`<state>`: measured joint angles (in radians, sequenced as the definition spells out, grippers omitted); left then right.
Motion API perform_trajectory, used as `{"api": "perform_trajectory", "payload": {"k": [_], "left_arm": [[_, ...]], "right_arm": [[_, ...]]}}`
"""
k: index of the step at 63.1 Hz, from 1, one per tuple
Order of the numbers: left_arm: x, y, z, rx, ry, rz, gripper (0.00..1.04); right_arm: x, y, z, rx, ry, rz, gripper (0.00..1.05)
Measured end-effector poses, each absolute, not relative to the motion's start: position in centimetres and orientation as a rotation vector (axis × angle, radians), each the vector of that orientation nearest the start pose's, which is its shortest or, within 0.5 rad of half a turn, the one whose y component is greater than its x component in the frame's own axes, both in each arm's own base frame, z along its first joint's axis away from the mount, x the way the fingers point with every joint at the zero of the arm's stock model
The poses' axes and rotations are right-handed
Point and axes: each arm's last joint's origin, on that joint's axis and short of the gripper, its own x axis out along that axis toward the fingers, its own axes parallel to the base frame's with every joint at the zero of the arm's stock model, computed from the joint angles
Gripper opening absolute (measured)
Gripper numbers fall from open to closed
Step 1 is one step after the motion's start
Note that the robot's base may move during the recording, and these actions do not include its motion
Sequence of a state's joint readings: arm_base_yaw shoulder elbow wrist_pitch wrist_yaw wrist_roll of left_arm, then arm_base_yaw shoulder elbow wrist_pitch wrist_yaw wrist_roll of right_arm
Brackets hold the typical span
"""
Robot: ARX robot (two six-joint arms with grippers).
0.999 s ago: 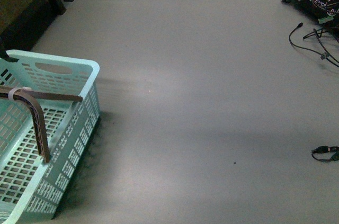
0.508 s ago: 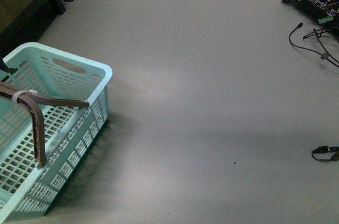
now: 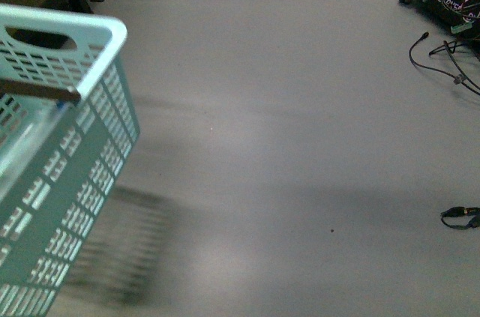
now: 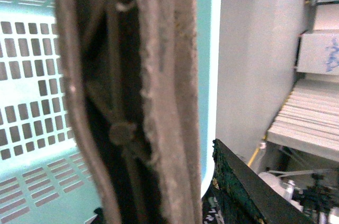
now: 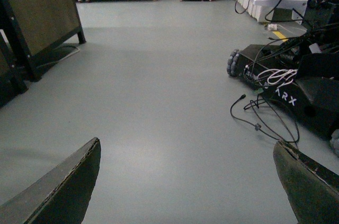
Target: Pick lemon and mango into basket
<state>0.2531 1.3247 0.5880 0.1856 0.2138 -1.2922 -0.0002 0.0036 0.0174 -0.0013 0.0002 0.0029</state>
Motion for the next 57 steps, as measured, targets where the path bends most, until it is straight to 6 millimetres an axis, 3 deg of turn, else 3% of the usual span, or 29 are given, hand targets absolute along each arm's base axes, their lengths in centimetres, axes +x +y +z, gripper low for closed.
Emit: {"api": "perform_trajectory", "payload": {"k": [12,23,44,57], "left_arm": [[21.3,5.6,26.2,-1.428,0.28,0.279,0.28],[18.4,5.6,30.6,-1.457,0.173,0.211,0.28],[13.8,4.3,34.5,-1.5,0.105,0.147,0.27],[13.0,4.2,35.4,-1.472,0.073,0.134,0.27]], "right_arm": [[9.7,0.0,16.9,0.003,-0.012,0.0,0.96],[9.7,0.0,16.9,0.003,-0.012,0.0,0.96],[9.7,0.0,16.9,0.003,-0.012,0.0,0.96],[9.7,0.0,16.9,0.003,-0.012,0.0,0.96]]}}
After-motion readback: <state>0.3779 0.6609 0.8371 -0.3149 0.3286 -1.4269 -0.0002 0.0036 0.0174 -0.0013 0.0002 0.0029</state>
